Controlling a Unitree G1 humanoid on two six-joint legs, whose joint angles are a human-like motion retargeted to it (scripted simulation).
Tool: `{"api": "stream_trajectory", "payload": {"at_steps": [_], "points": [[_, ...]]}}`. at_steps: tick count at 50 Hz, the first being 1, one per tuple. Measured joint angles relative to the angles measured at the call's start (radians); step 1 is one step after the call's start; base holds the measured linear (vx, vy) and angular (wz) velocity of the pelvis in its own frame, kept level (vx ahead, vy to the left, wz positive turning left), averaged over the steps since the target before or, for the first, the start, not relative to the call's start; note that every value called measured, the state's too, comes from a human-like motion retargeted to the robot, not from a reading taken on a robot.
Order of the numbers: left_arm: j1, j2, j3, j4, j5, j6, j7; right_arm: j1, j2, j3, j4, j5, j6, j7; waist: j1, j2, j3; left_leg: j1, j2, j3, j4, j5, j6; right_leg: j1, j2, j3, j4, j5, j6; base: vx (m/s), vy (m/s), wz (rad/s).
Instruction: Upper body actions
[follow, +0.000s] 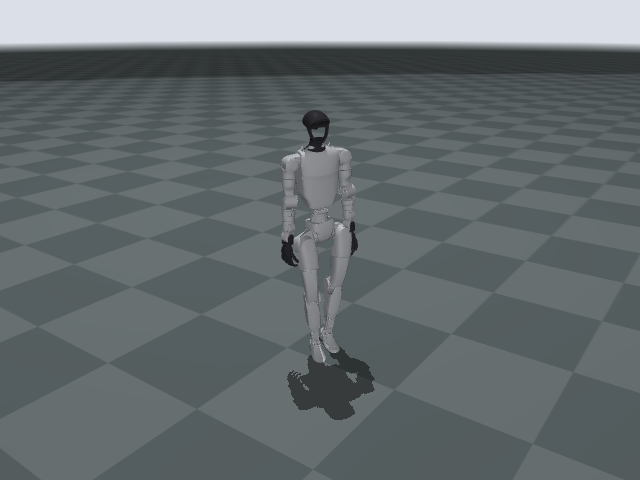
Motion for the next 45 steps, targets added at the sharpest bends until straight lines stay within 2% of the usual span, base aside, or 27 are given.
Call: {"api": "stream_trajectory", "payload": {"at_steps": [5,12,20,26,33,37,40,42,45], "points": [[-0.010,-0.007,-0.018,0.012,-0.003,-0.010,-0.007,0.008,0.001,-0.019,-0.027,-0.001,-0.005,0.012,0.014,0.004,-0.014,-0.001,-0.011,0.017,-0.012,-0.001,0.012,-0.019,-0.011,0.021,0.011,0.000,0.010,0.03,0.07,-0.17],[-0.013,-0.020,-0.020,0.026,0.000,-0.002,-0.015,-0.023,0.014,0.012,-0.050,-0.040,-0.023,-0.023,-0.014,0.016,0.018,0.006,0.002,0.089,-0.027,-0.011,0.024,-0.054,-0.004,0.089,0.034,0.011,-0.002,-0.04,0.00,-0.55],[-0.018,-0.019,-0.065,0.033,0.044,-0.004,-0.027,-0.020,0.034,0.025,-0.072,-0.027,-0.041,-0.050,-0.065,0.024,0.039,0.010,0.053,0.253,-0.053,-0.037,0.022,-0.089,-0.021,0.050,0.025,-0.011,-0.021,-0.05,-0.15,-1.10],[-0.021,-0.010,-0.069,0.035,0.043,-0.006,-0.029,-0.020,0.022,0.023,-0.061,-0.024,-0.040,-0.053,-0.077,0.024,0.042,0.021,0.109,0.458,-0.073,-0.079,-0.006,-0.102,-0.066,-0.117,0.002,-0.045,-0.025,-0.05,-0.22,-1.83],[-0.012,0.000,-0.040,0.038,0.048,-0.004,-0.022,-0.015,0.001,0.001,-0.035,0.024,-0.039,-0.070,-0.072,0.046,0.015,0.041,0.182,0.723,-0.088,-0.131,-0.067,-0.033,-0.134,-0.548,-0.049,-0.088,0.026,0.02,-0.22,-2.14],[-0.005,0.002,-0.032,0.054,0.046,0.003,-0.018,-0.014,-0.008,-0.031,0.000,0.059,-0.021,-0.089,-0.072,0.065,-0.015,0.045,0.211,0.810,-0.090,-0.152,-0.102,0.006,-0.130,-0.748,-0.094,-0.068,0.057,0.12,-0.24,-1.78],[0.000,0.002,-0.027,0.060,0.048,0.008,-0.017,-0.011,-0.012,-0.050,0.027,0.087,-0.007,-0.116,-0.086,0.079,-0.037,0.051,0.225,0.857,-0.091,-0.161,-0.129,-0.002,-0.122,-0.777,-0.121,0.010,0.058,0.17,-0.21,-1.36],[0.000,0.001,-0.024,0.055,0.051,0.008,-0.014,-0.011,-0.012,-0.060,0.046,0.104,-0.002,-0.131,-0.106,0.085,-0.050,0.055,0.233,0.882,-0.090,-0.163,-0.146,-0.023,-0.119,-0.741,-0.151,0.134,0.039,0.20,-0.24,-0.97],[-0.002,-0.002,-0.027,0.042,0.054,0.010,-0.010,-0.003,-0.012,-0.076,0.072,0.126,0.006,-0.144,-0.145,0.099,-0.065,0.068,0.253,0.911,-0.083,-0.163,-0.176,-0.028,-0.083,-0.709,-0.202,0.162,0.020,0.26,-0.25,-0.51]]}}
